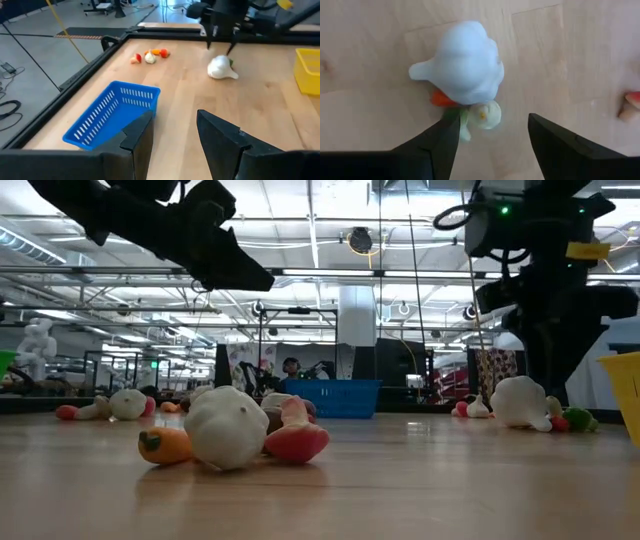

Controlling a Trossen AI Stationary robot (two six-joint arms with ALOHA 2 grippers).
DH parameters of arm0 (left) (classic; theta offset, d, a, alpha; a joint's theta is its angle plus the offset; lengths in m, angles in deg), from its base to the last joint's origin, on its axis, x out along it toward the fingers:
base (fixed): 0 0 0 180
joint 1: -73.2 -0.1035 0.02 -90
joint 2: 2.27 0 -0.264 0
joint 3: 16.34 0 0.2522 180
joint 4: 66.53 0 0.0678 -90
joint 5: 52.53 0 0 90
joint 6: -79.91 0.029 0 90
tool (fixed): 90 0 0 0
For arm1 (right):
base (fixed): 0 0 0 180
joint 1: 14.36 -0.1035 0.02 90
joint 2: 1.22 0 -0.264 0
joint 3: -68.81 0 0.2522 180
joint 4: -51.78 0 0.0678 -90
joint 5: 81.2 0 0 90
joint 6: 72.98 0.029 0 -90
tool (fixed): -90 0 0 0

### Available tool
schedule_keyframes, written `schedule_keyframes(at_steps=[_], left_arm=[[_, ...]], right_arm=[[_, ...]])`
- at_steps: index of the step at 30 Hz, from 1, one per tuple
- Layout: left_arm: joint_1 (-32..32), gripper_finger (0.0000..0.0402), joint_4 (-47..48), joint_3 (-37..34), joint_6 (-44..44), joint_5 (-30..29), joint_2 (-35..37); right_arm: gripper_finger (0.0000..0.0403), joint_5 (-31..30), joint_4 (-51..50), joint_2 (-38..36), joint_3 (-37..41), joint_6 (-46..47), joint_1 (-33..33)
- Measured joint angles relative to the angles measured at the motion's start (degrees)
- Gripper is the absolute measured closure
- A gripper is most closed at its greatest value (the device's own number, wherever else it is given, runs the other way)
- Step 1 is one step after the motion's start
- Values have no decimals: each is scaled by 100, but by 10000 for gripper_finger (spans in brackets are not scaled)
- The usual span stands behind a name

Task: Sort produce into baskets
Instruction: Put the green mushroom into the blue bin

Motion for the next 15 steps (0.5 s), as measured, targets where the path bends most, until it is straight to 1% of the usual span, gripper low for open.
schedule_keyframes(at_steps=[5, 10, 15], left_arm=[[106, 242, 34, -2, -3, -6, 0], [118, 242, 54, -2, -61, -9, 0], [118, 242, 56, -2, -140, -33, 0]], right_arm=[[177, 27, 74, 116, 39, -2, 45], [177, 162, 338, 130, 296, 44, 45], [197, 173, 466, 130, 385, 80, 45]])
